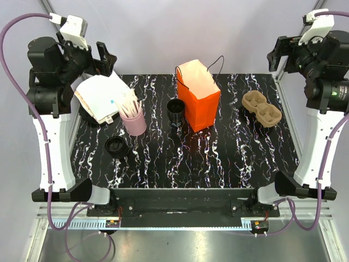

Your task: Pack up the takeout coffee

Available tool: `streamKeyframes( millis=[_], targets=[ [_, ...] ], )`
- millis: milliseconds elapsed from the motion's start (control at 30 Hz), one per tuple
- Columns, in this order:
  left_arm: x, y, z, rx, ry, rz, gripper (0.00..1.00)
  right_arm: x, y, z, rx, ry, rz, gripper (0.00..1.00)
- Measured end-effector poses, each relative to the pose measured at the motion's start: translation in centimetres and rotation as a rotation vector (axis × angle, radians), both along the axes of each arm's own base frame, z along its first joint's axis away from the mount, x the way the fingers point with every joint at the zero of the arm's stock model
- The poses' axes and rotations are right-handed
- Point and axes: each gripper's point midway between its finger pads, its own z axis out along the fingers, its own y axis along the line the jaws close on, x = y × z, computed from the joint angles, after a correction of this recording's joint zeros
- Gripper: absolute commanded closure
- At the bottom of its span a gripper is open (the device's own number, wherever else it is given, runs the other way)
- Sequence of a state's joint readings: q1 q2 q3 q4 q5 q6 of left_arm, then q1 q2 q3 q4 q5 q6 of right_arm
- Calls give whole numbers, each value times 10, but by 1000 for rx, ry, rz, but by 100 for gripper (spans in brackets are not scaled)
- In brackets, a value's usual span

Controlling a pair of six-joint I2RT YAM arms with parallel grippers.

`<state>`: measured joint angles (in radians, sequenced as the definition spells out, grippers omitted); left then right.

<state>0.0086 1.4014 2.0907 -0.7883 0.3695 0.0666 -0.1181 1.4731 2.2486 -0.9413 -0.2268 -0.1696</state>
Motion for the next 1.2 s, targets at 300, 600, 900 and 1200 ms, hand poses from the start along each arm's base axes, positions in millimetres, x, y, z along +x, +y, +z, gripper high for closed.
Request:
streamKeyframes(
  millis=[300, 600, 900, 1200],
  targets=[
    [0, -2, -12, 3, 21, -12, 1, 43, -33, -110, 161, 193, -248, 0],
    [9, -17, -62, 45, 115, -67, 1, 71, -51, -235, 320, 393, -472, 0],
    [16, -26, -103, 88, 188, -104, 1, 101, -65, -279, 376, 414, -586, 0],
    [18, -37, -140, 126, 247, -146, 1, 114, -71, -340, 381, 534, -662, 0]
  ],
)
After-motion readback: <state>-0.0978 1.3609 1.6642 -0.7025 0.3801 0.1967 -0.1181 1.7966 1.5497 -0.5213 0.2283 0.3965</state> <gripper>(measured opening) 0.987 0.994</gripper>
